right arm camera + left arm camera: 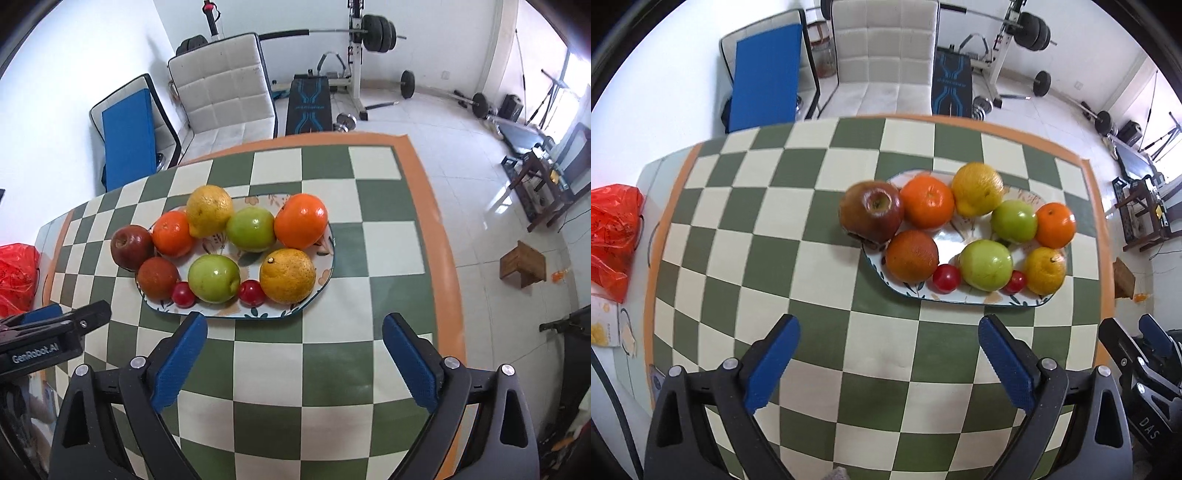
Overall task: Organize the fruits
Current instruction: 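Lift both tools back from the plate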
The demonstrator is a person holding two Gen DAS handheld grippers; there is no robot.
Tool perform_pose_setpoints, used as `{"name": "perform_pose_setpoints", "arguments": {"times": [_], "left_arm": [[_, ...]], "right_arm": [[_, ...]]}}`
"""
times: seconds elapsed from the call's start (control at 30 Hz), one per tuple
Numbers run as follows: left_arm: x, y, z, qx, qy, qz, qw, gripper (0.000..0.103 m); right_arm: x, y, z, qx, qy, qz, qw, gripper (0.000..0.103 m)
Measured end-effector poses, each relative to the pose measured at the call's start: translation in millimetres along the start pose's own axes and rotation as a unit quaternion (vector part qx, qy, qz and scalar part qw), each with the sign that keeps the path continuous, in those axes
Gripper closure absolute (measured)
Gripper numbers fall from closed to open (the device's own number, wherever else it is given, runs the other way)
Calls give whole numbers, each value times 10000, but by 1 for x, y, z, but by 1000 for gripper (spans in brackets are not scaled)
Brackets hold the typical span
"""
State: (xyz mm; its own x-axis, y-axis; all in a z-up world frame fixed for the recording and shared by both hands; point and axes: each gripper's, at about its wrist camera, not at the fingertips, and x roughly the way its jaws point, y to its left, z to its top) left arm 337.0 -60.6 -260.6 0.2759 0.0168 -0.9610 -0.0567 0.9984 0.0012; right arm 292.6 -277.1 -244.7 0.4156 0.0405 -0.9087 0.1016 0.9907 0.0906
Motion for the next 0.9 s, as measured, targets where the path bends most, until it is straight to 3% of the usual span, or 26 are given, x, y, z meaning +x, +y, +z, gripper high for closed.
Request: {"name": "perform_pose_setpoints", "arguments": {"times": [0.3,0.9], "left_arm": [[-76,8,-30,113,-712,20,9974,4],[-228,6,-113,396,-1740,-343,9834,4]], "right_arm": [[-70,11,-17,-13,-456,-4,9990,5],[-265,30,-82,-236,-1526,175,9878,5]]}}
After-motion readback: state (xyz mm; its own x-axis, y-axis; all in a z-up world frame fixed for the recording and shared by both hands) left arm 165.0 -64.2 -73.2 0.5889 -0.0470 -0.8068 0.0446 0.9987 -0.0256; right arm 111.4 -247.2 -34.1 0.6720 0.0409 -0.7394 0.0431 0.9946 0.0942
